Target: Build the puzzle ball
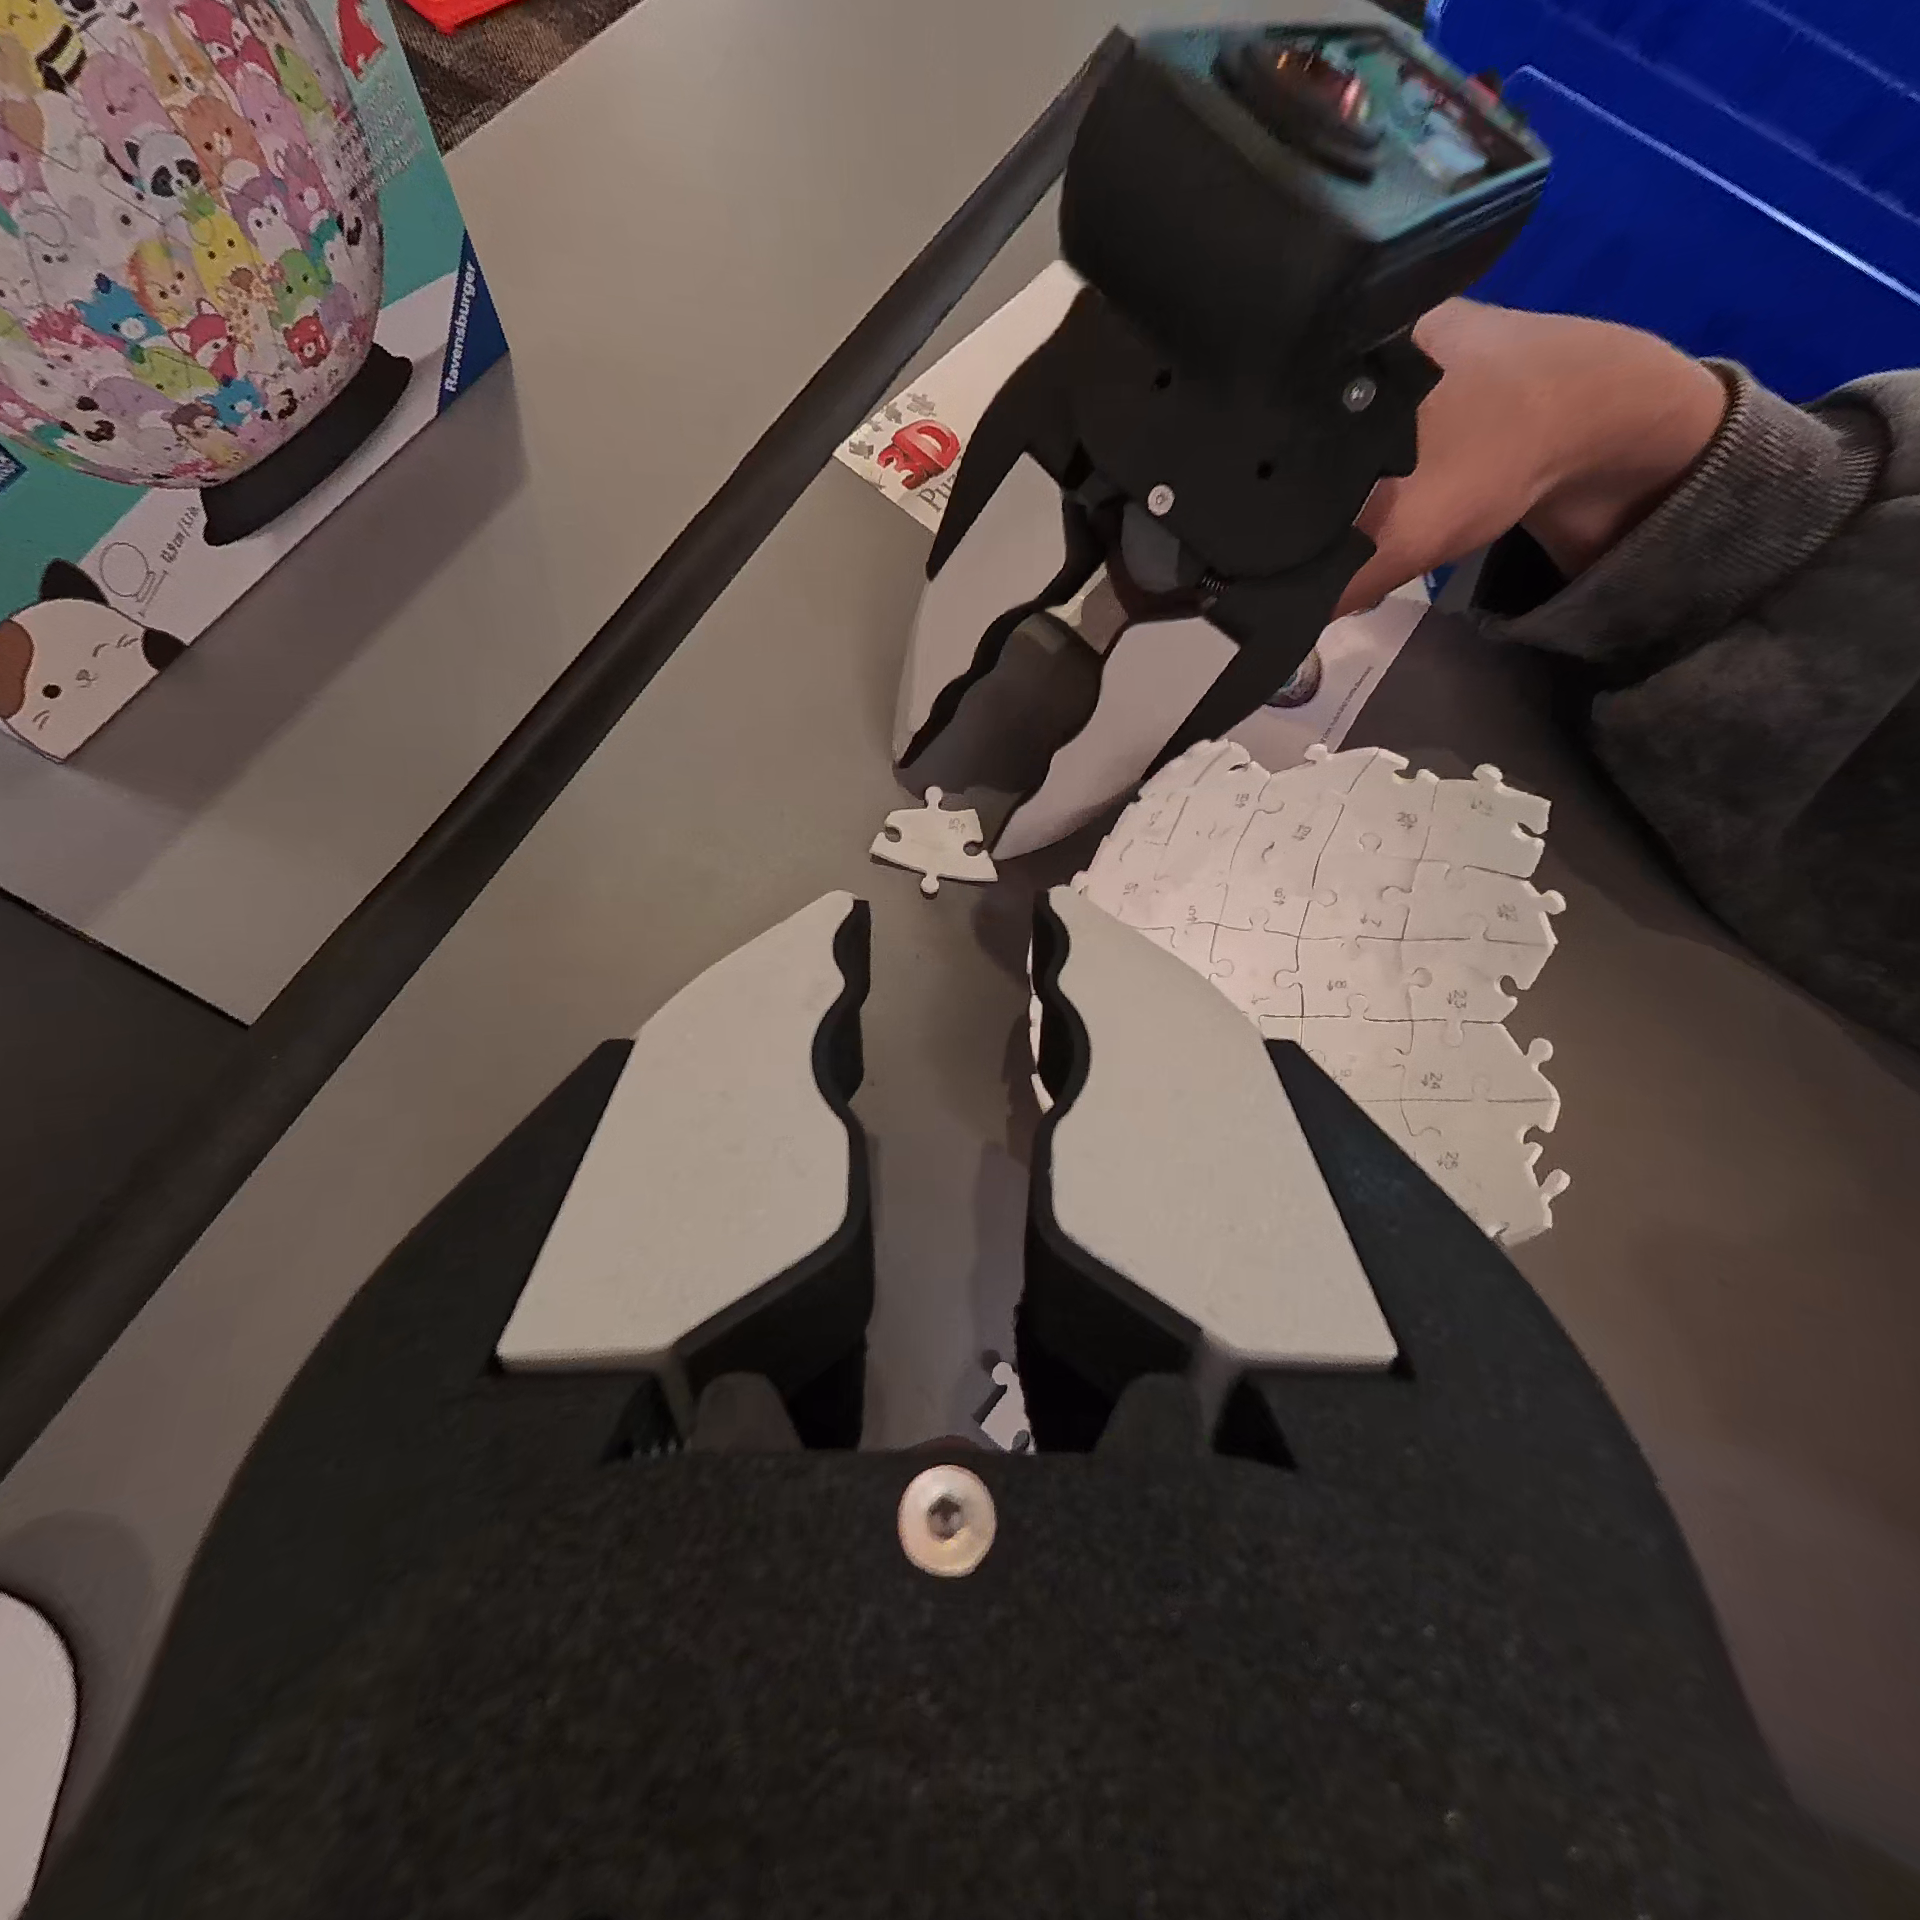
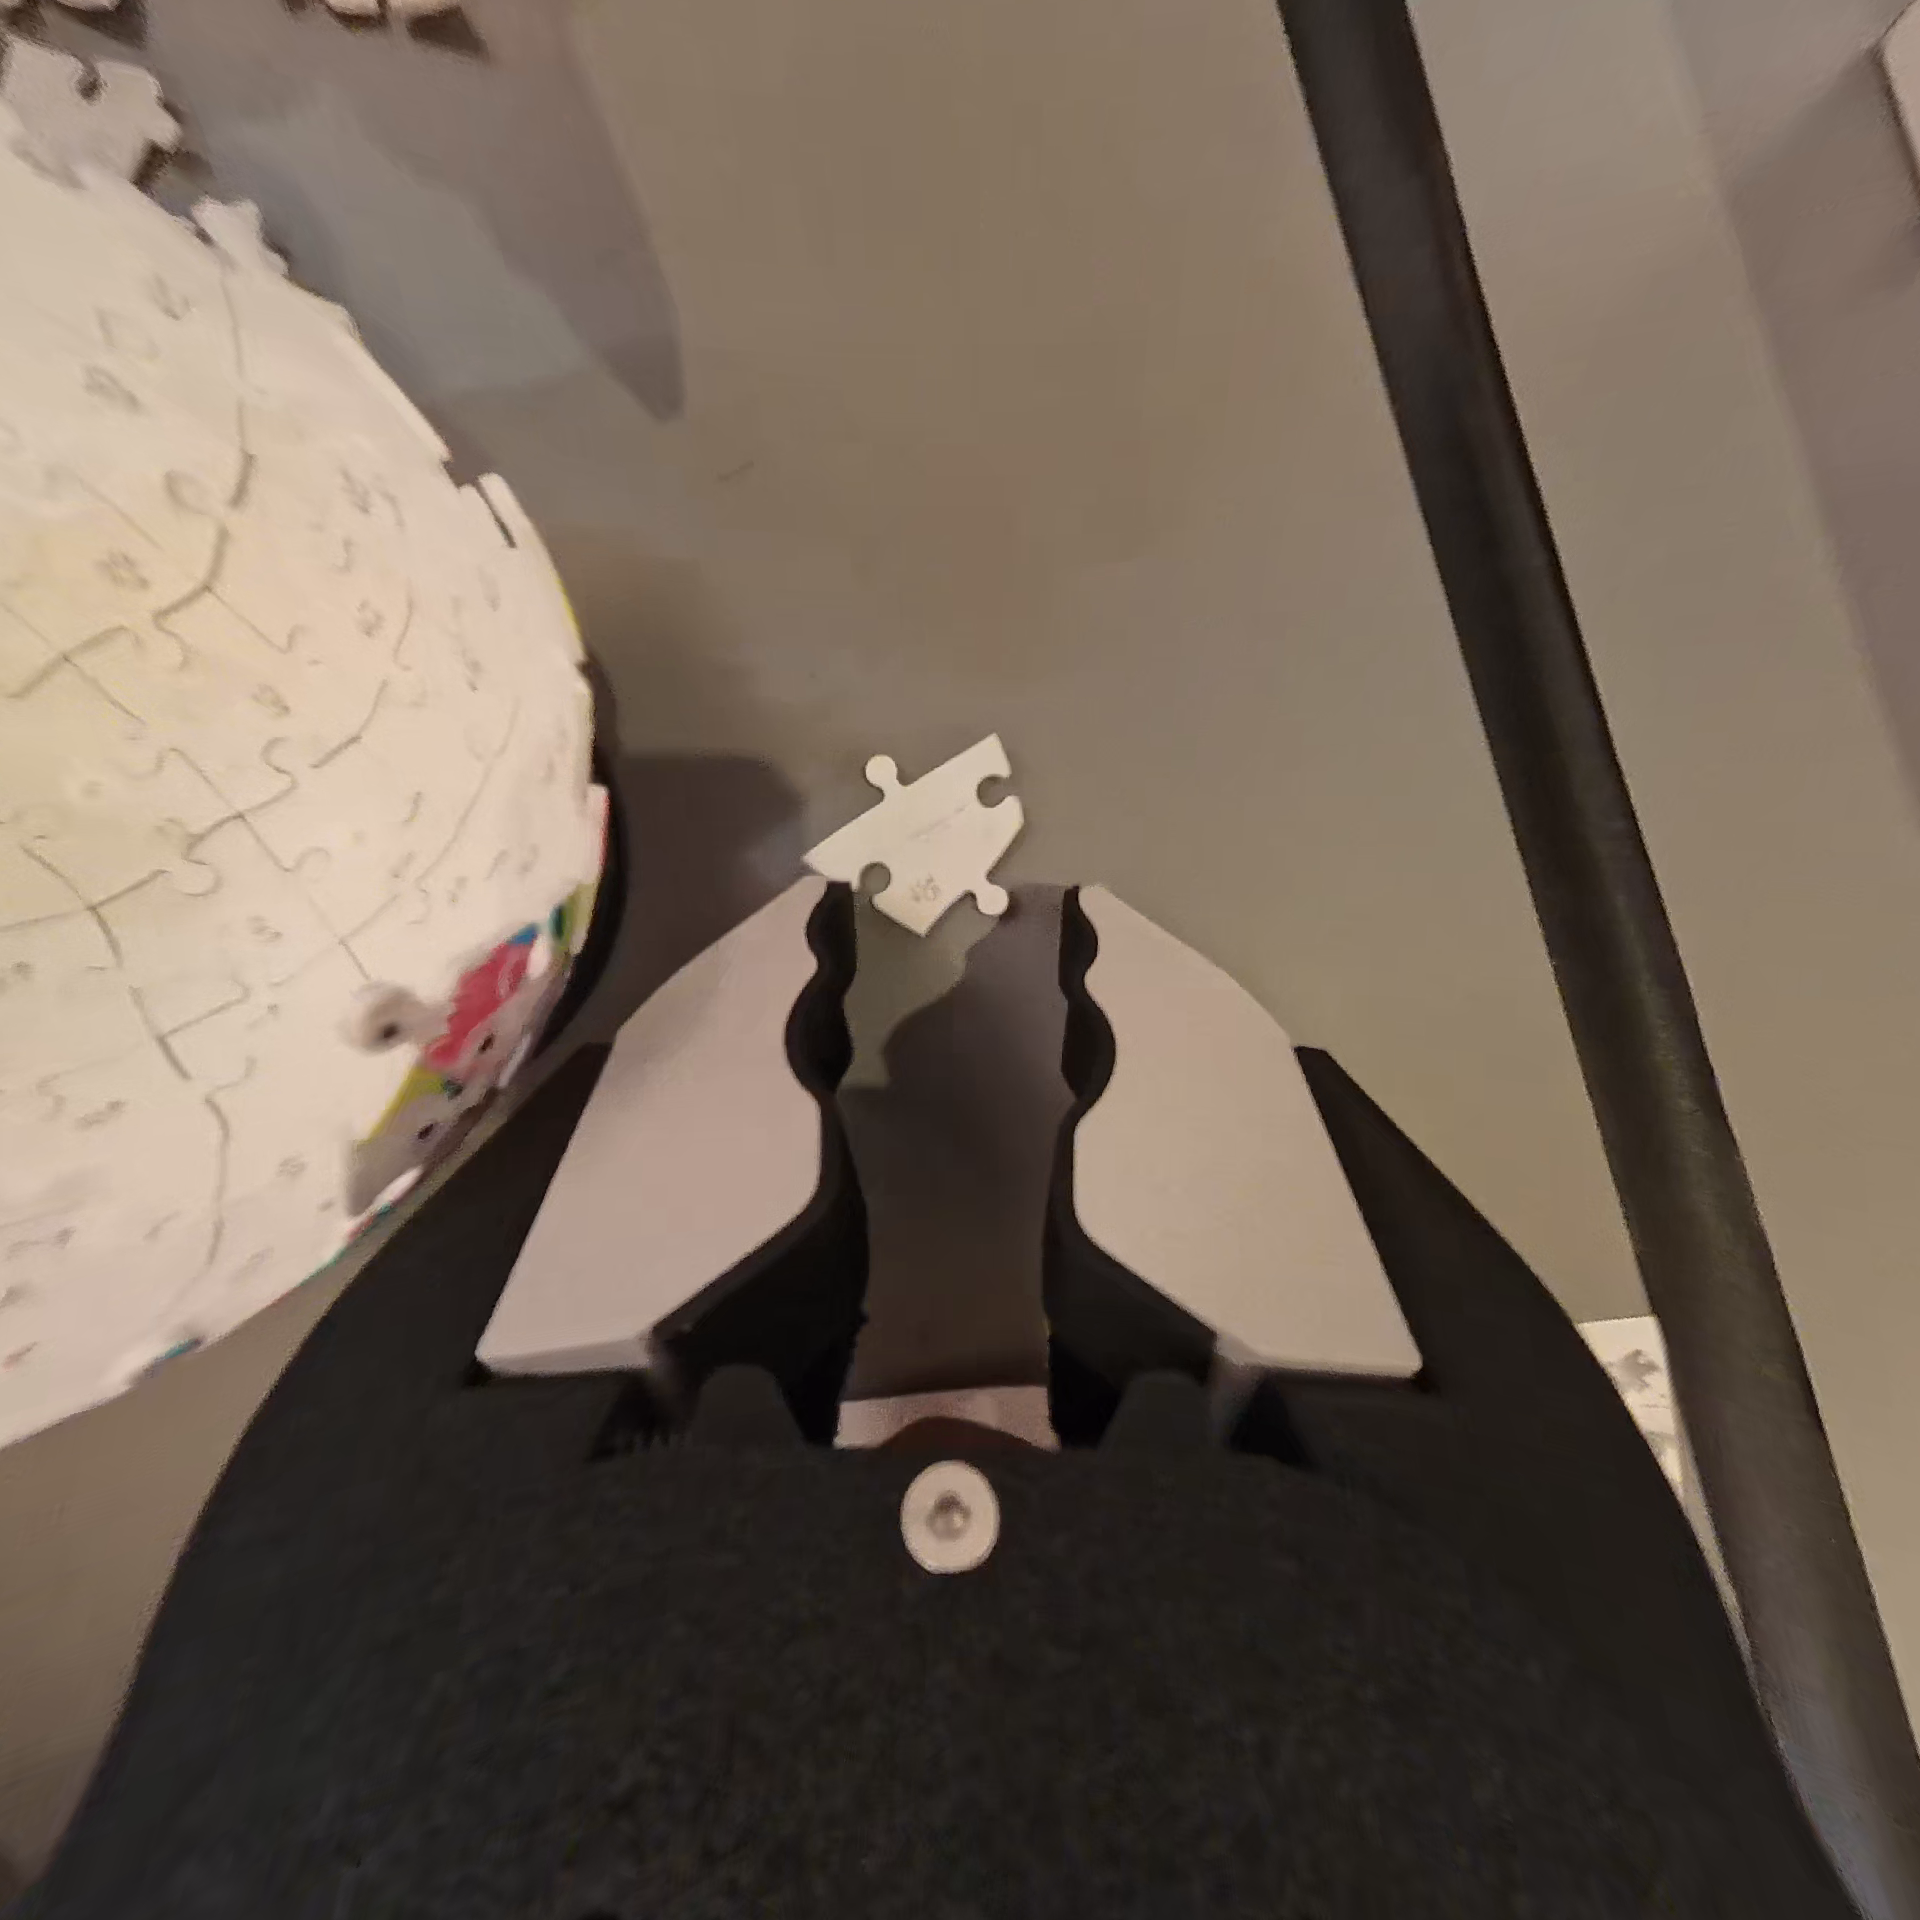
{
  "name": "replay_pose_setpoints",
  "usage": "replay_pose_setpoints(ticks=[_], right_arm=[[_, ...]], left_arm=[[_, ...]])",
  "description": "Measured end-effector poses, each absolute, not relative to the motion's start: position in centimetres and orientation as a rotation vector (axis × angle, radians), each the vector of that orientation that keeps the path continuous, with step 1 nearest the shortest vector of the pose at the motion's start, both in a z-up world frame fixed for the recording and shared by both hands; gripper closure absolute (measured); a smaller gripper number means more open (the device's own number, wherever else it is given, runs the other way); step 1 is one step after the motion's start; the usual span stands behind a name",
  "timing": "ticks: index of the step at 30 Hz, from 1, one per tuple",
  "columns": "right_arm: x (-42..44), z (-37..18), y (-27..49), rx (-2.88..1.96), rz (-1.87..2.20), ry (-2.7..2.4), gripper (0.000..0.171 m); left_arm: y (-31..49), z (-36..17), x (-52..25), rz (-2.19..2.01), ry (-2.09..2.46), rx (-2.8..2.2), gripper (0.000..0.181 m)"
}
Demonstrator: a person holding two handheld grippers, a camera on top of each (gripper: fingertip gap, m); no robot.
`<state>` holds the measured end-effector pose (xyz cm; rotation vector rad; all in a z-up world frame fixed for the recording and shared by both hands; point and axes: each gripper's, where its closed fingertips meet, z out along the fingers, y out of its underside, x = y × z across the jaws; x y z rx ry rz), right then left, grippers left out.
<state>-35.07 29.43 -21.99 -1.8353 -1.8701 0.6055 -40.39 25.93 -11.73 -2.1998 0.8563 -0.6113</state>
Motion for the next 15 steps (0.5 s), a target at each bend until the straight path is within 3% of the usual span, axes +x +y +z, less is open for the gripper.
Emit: replay_pose_setpoints(ticks=[3, 11, 15], right_arm=[[-35.4, -22.0, 29.5, -1.824, 0.598, -1.858, 0.147], [-34.9, -21.8, 30.6, -1.848, 0.54, -1.818, 0.148], [-34.5, -19.0, 31.4, -1.766, 0.518, -1.751, 0.148]], left_arm=[[25.9, -11.6, -40.4, -0.614, 0.857, -2.198, 0.153], [26.0, -12.1, -39.8, -0.621, 0.857, -2.215, 0.153], [26.2, -12.3, -39.1, -0.731, 0.777, -2.25, 0.155]])
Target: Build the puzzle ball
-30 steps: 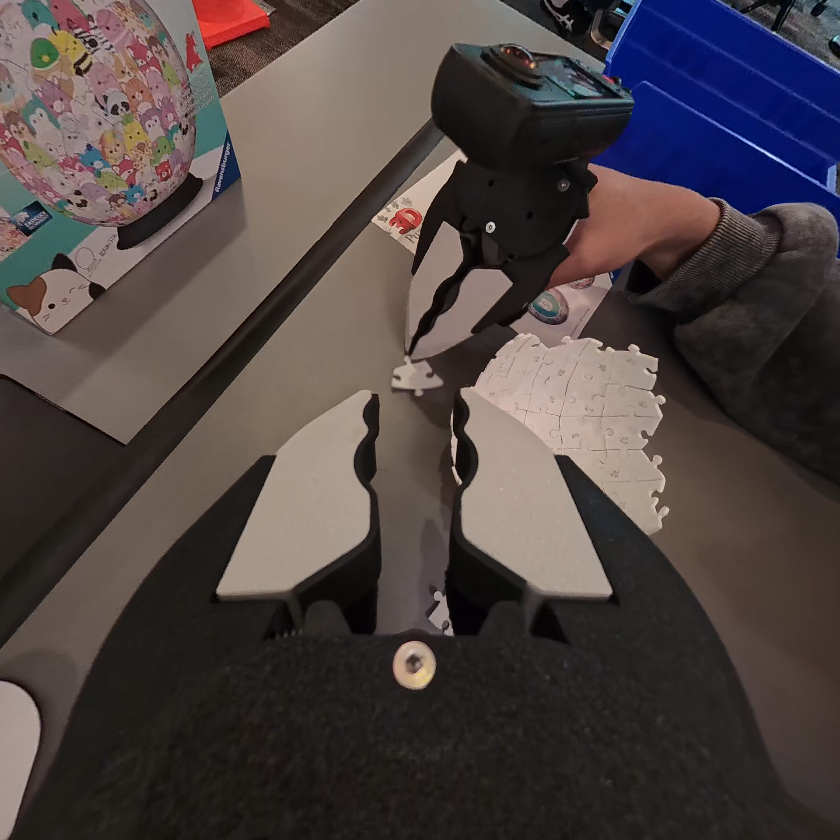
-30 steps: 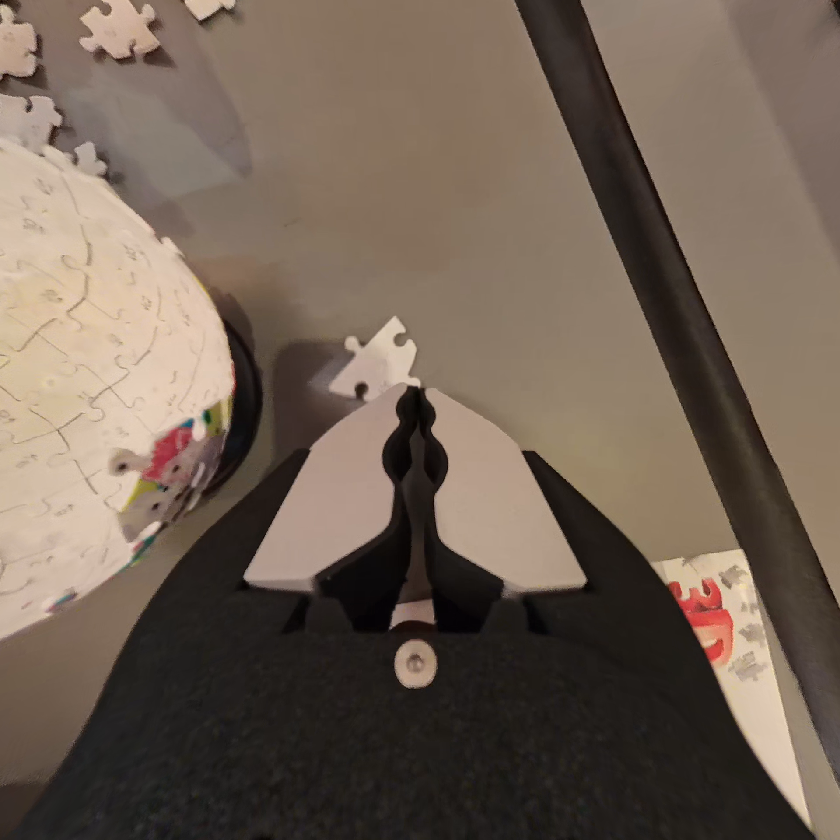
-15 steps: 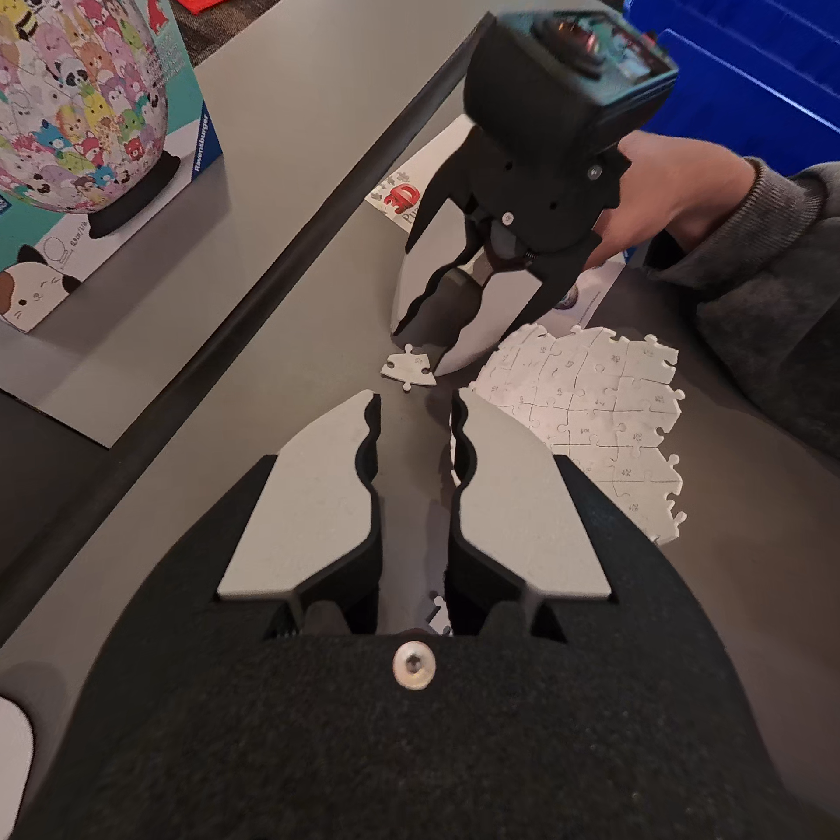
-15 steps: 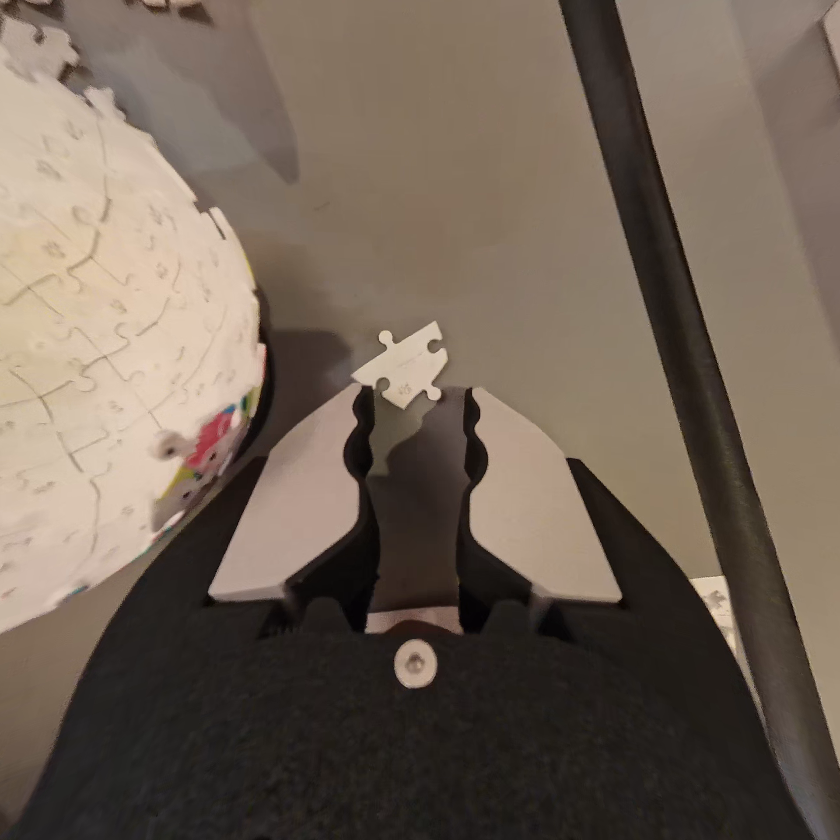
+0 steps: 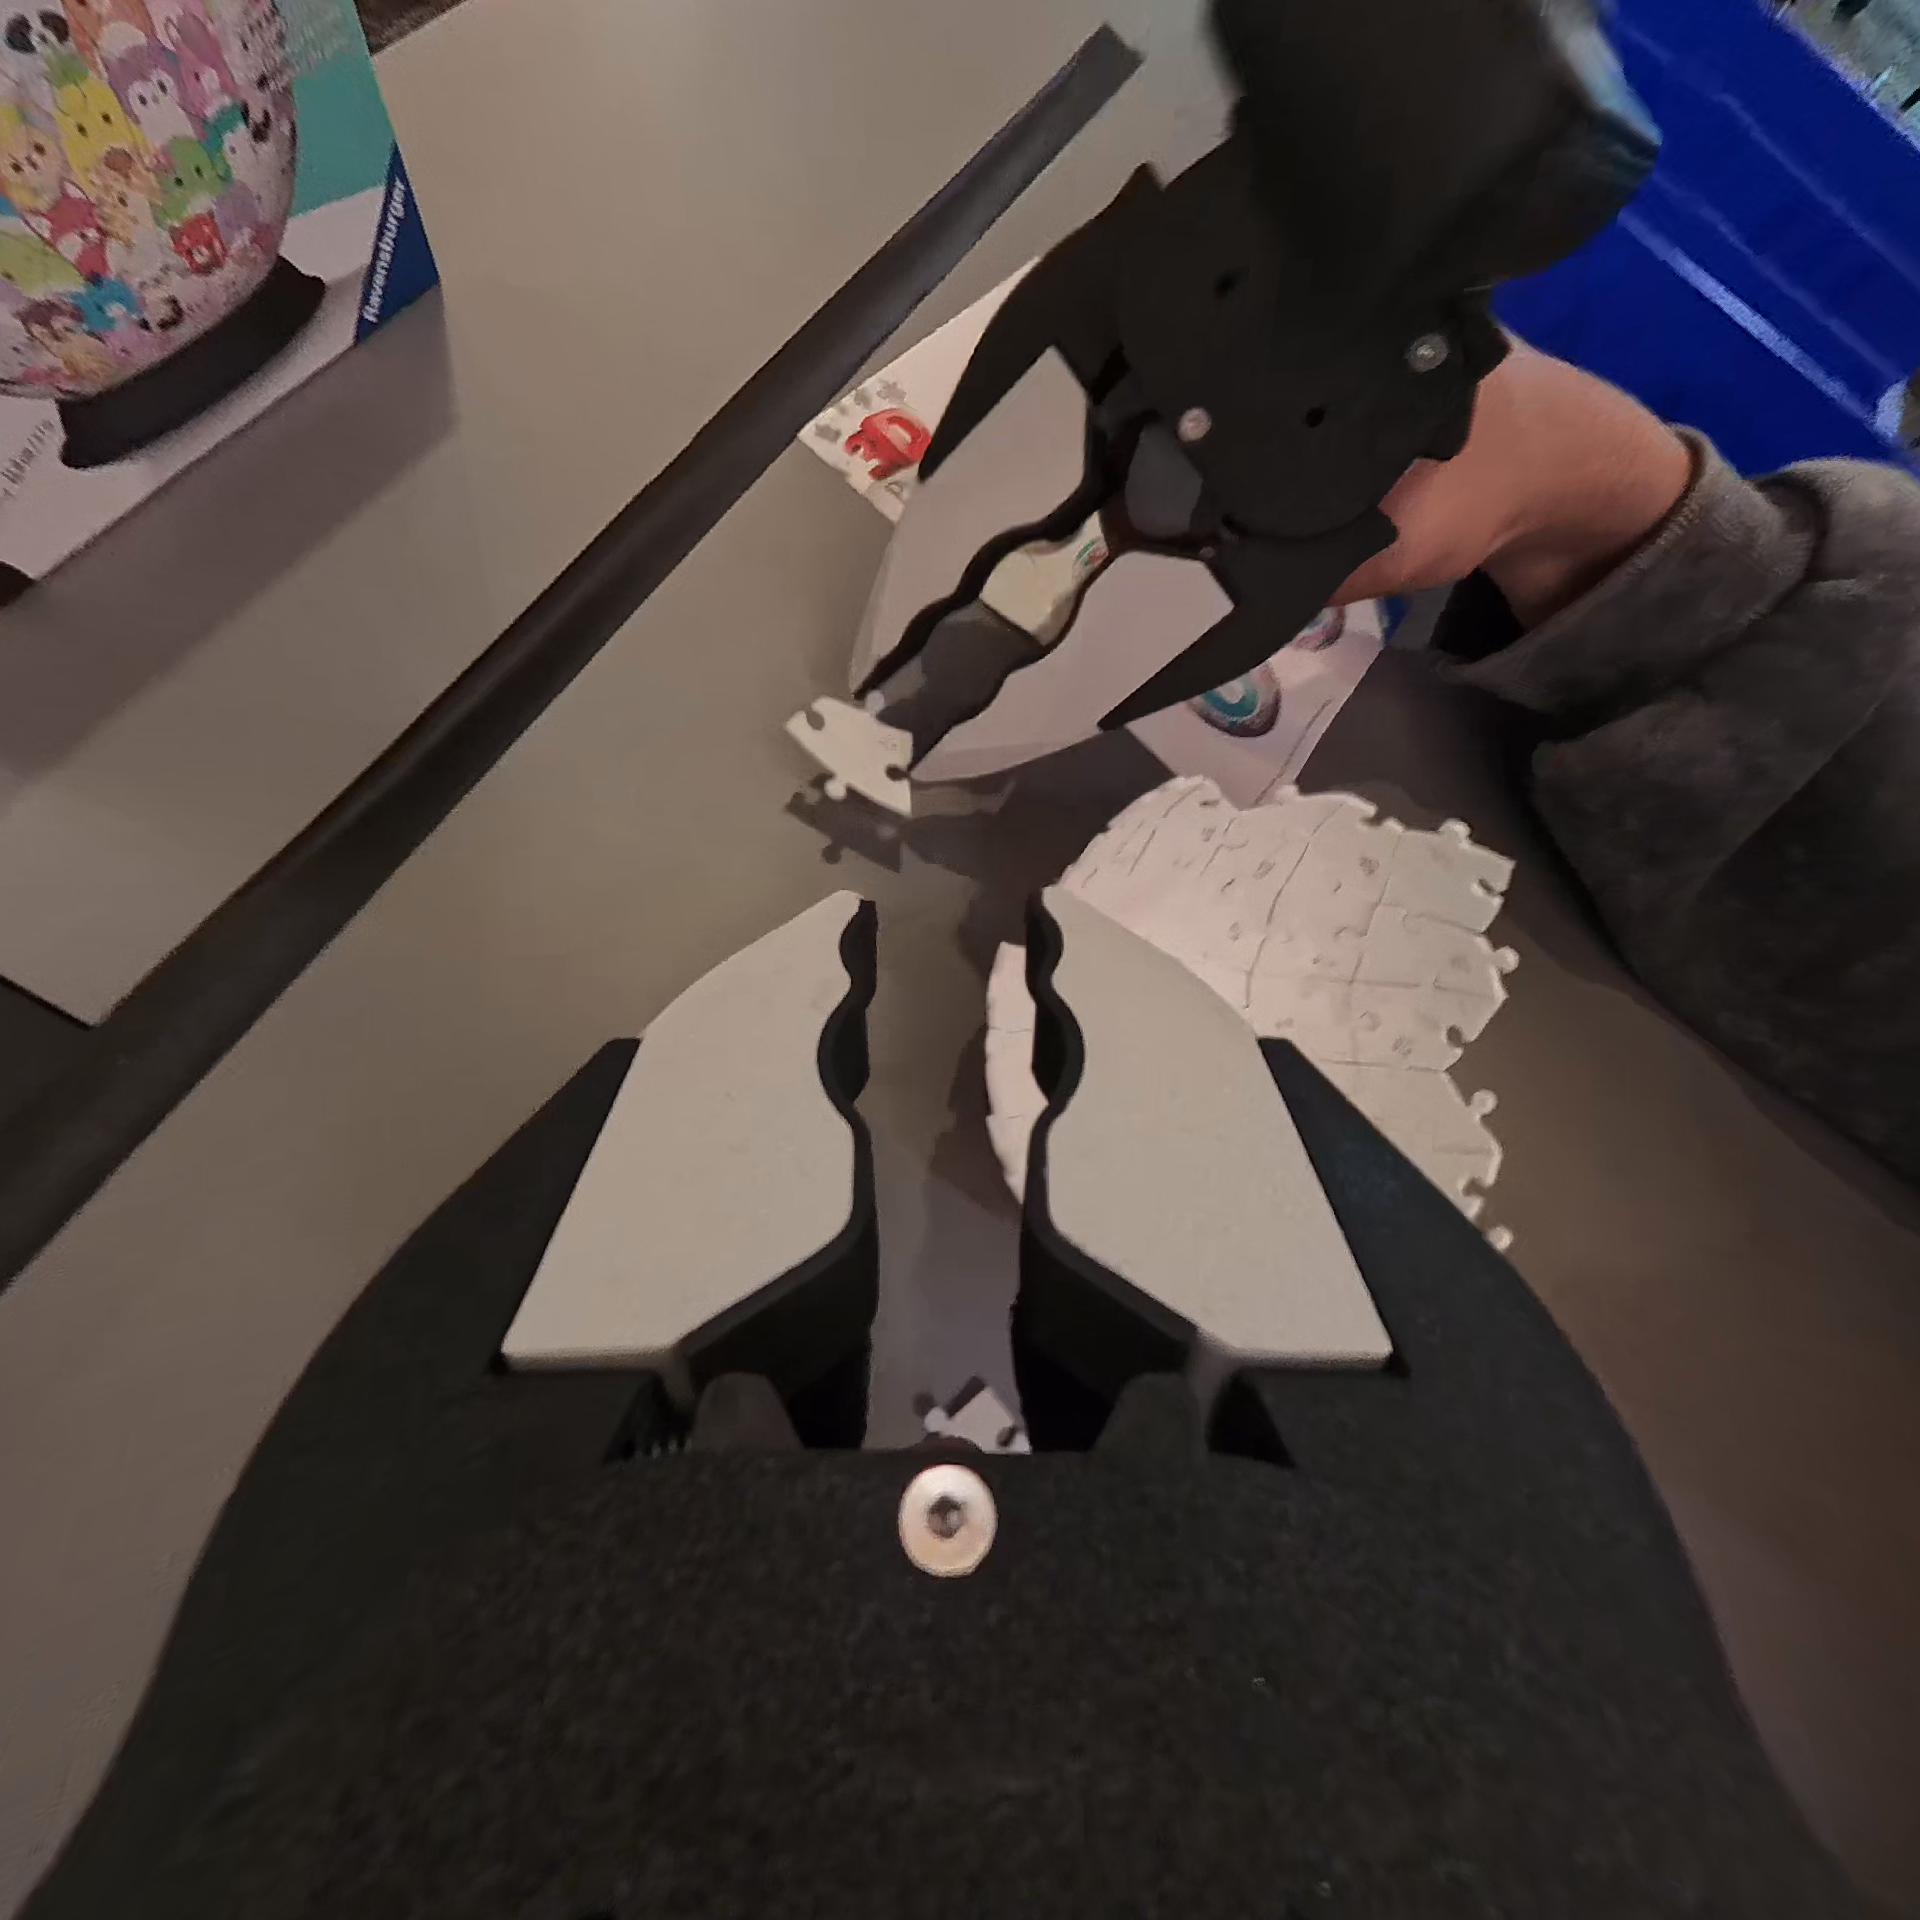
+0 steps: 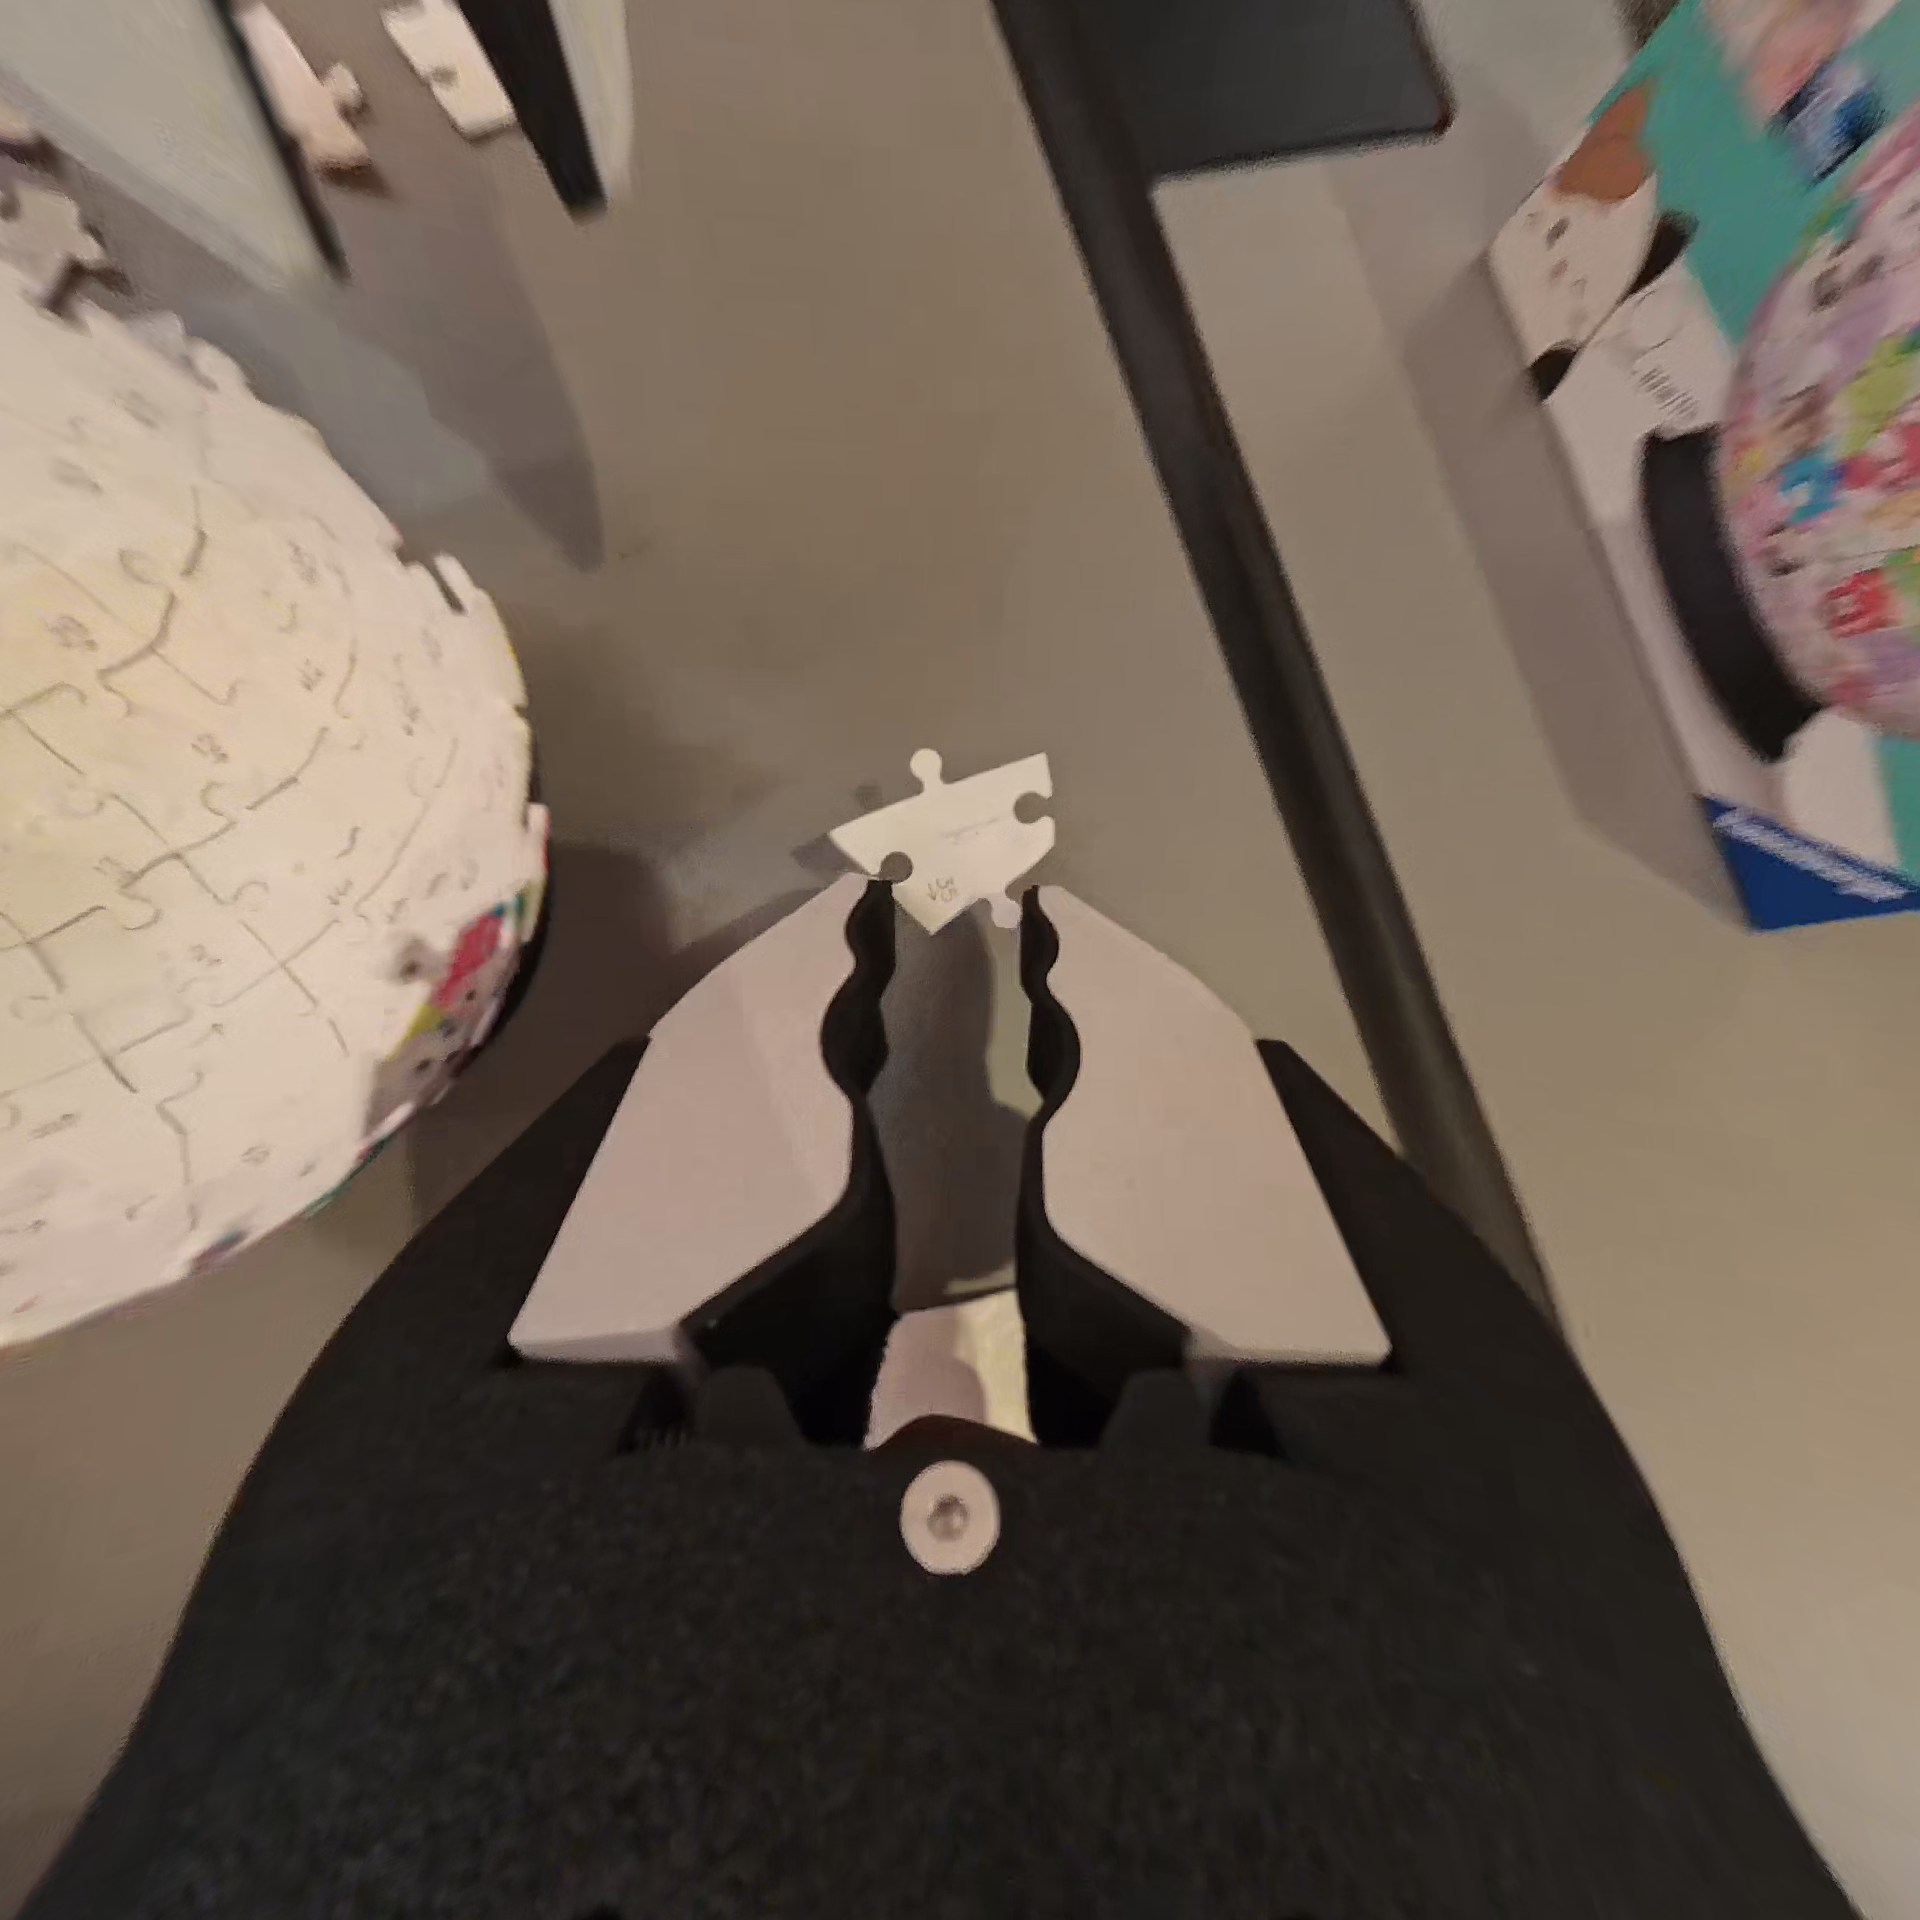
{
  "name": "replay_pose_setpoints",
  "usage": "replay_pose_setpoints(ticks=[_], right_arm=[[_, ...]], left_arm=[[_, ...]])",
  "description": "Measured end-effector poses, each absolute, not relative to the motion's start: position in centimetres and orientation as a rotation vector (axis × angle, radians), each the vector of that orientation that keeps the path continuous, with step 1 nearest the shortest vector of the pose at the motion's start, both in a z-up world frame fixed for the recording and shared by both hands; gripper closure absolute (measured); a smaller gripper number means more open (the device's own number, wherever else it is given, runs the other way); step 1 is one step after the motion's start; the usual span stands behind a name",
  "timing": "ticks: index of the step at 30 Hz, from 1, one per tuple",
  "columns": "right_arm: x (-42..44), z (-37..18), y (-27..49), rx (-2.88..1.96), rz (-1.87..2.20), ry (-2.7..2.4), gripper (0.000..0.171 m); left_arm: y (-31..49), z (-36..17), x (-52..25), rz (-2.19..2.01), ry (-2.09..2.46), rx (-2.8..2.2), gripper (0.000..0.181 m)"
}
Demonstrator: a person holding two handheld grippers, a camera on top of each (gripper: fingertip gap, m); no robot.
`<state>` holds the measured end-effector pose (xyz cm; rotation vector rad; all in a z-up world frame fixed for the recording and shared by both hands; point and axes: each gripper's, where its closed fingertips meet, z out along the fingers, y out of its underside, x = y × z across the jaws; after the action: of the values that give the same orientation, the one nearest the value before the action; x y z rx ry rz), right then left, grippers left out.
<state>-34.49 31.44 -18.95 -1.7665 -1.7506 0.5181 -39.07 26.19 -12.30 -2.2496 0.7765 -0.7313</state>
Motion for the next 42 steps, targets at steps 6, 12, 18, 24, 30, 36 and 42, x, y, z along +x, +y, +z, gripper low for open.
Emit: replay_pose_setpoints(ticks=[6, 12, 18, 24, 30, 36, 42], right_arm=[[-35.6, -10.4, 28.5, -1.448, 0.565, -1.717, 0.148], [-36.4, -9.1, 26.5, -1.341, 0.489, -1.775, 0.157], [-36.2, -8.9, 26.4, -1.411, 0.647, -1.728, 0.154], [-35.8, -7.4, 26.9, -1.544, 0.862, -1.605, 0.163], [-35.6, -7.3, 26.6, -1.568, 0.95, -1.604, 0.168], [-35.6, -9.1, 26.7, -1.636, 0.711, -1.781, 0.169], [-35.5, -12.0, 25.0, -1.829, 0.503, -2.04, 0.169]], left_arm=[[26.2, -10.0, -37.1, -1.05, 0.656, -2.146, 0.155], [25.6, -9.1, -36.1, -1.17, 0.681, -2.075, 0.177], [25.5, -9.5, -35.9, -1.126, 0.734, -2.074, 0.179], [25.7, -9.0, -35.2, -1.101, 0.756, -2.031, 0.179], [25.6, -8.9, -34.9, -1.105, 0.764, -2.017, 0.179], [25.5, -10.9, -37.0, -0.895, 0.833, -2.146, 0.169], [23.5, -13.0, -40.5, -0.739, 0.924, -2.324, 0.152]])
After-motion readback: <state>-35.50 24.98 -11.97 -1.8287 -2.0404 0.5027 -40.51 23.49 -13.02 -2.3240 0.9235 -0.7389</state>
